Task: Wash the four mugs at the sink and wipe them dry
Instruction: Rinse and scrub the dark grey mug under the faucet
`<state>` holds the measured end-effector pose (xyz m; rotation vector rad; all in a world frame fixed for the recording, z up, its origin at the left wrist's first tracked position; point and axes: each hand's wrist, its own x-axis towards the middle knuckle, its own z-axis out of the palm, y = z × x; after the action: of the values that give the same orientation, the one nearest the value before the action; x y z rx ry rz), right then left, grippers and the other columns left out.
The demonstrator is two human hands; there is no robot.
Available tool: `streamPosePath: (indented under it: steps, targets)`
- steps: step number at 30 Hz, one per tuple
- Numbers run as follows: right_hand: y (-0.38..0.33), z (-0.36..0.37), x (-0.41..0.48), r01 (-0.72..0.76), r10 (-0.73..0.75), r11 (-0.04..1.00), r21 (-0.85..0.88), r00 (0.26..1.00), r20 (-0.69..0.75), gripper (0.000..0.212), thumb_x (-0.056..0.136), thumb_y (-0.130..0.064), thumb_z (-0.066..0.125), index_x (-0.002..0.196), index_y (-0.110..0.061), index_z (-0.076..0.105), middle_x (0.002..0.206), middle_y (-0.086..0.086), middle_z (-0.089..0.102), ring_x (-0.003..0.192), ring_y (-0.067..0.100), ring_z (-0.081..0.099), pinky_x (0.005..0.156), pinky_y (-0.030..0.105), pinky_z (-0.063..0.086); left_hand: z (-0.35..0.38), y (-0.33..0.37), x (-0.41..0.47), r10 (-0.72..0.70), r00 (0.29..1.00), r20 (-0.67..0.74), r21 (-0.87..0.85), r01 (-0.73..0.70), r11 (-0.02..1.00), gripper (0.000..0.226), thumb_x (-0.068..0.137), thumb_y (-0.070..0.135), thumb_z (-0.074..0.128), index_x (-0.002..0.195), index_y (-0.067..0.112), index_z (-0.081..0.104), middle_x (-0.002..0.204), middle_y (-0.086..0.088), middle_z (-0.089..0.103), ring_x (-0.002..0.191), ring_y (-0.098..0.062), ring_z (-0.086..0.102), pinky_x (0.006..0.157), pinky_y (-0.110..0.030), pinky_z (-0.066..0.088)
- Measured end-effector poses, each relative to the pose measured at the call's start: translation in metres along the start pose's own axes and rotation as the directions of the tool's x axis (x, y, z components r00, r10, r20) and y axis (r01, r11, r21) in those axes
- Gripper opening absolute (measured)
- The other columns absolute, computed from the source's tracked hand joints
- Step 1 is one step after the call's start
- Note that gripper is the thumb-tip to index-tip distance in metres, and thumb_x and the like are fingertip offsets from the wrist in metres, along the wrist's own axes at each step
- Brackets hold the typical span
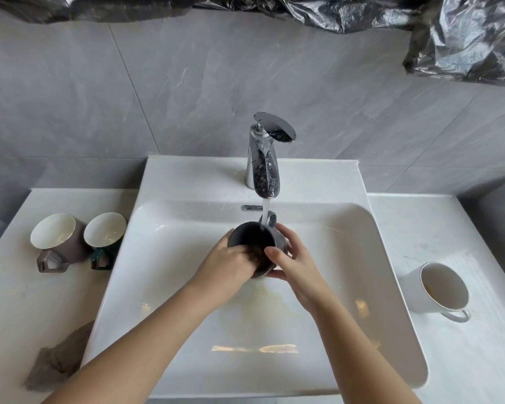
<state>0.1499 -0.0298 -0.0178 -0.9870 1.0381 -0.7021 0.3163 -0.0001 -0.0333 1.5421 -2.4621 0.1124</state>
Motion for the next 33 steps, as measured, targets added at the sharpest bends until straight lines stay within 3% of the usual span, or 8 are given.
streamPosePath:
  steps: [4,8,11,19,22,25,30,33]
  targets:
    - [0.011,0.005,0.0,-0.02,0.026,0.987,0.161,0.999,-0.039,0.077,0.07,-0.026,0.073,0.141,-0.02,0.045,0.122,0.019,0.057,0.094,0.015,0.067,0.073,0.036,0.057,-0.011,0.014,0.006,-0.104,0.994,-0.023,-0.139,0.1,0.985,0.028,0.055,0.024,0.09,0.062,0.022,0.063,0.052,0.006,0.056,0.05,-0.014,0.058,0.042,-0.019,0.032]
    - [0.009,0.001,0.002,-0.049,0.058,0.993,0.107,0.995,-0.078,0.079,0.066,-0.03,0.073,0.139,-0.017,0.05,0.115,0.019,0.058,0.091,0.021,0.069,0.076,0.042,0.061,0.002,-0.002,0.0,-0.068,0.993,0.096,-0.024,0.071,0.997,0.014,0.075,0.03,0.073,0.088,0.027,0.073,0.087,0.01,0.067,0.09,-0.014,0.065,0.064,-0.028,0.048]
    - [0.006,0.003,0.001,-0.054,0.053,0.998,-0.01,0.995,-0.086,0.074,0.069,-0.024,0.069,0.14,-0.018,0.049,0.11,0.008,0.06,0.094,0.022,0.069,0.082,0.046,0.061,0.001,-0.005,0.004,-0.012,0.979,0.204,-0.043,0.021,0.999,0.05,0.077,0.007,0.065,0.123,0.027,0.063,0.123,0.008,0.062,0.119,-0.016,0.054,0.095,-0.031,0.04]
    - [-0.001,-0.004,0.003,0.024,-0.04,0.994,-0.111,0.988,-0.146,0.066,0.068,-0.019,0.076,0.13,-0.03,0.055,0.117,0.001,0.064,0.093,0.01,0.069,0.081,0.038,0.061,-0.022,0.023,0.01,-0.208,0.807,0.553,-0.532,0.534,0.657,0.037,0.093,0.007,0.048,0.126,0.021,0.059,0.112,-0.005,0.065,0.102,-0.028,0.059,0.079,-0.029,0.047]
    - [-0.011,-0.007,0.002,0.019,-0.04,0.988,-0.155,0.99,-0.133,0.065,0.064,-0.024,0.073,0.127,-0.032,0.056,0.11,-0.003,0.063,0.082,0.008,0.066,0.082,0.043,0.061,-0.025,0.014,0.006,-0.12,0.949,0.292,-0.267,0.201,0.943,0.054,0.081,0.005,0.06,0.129,0.03,0.058,0.127,0.002,0.062,0.115,-0.024,0.058,0.094,-0.04,0.048]
    - [-0.019,-0.007,0.001,0.015,-0.033,0.987,-0.161,0.994,-0.107,0.062,0.066,-0.023,0.072,0.125,-0.033,0.055,0.11,-0.002,0.062,0.081,0.009,0.065,0.081,0.04,0.061,-0.014,0.002,0.002,0.044,0.998,0.037,0.1,-0.047,0.994,0.055,0.062,0.005,0.075,0.114,0.022,0.069,0.119,0.004,0.068,0.113,-0.014,0.063,0.099,-0.061,0.043]
    - [-0.006,0.0,-0.002,0.009,0.007,0.992,0.126,0.992,-0.128,0.054,0.089,-0.013,0.068,0.137,-0.025,0.045,0.124,0.008,0.056,0.09,0.008,0.07,0.08,0.04,0.06,-0.004,0.012,0.0,-0.021,0.966,-0.256,0.018,0.027,0.999,0.018,0.081,0.005,0.061,0.083,0.02,0.07,0.059,0.007,0.058,0.058,-0.014,0.057,0.11,-0.056,0.03]
    - [-0.005,-0.001,0.0,-0.046,0.065,0.989,0.139,0.988,-0.141,0.055,0.08,-0.02,0.069,0.133,-0.021,0.051,0.123,0.018,0.059,0.087,0.015,0.069,0.075,0.041,0.061,0.003,0.01,0.0,-0.044,0.979,-0.197,0.023,0.049,0.999,0.005,0.081,0.023,0.069,0.077,0.024,0.071,0.059,0.009,0.061,0.06,-0.013,0.061,0.113,-0.061,0.022]
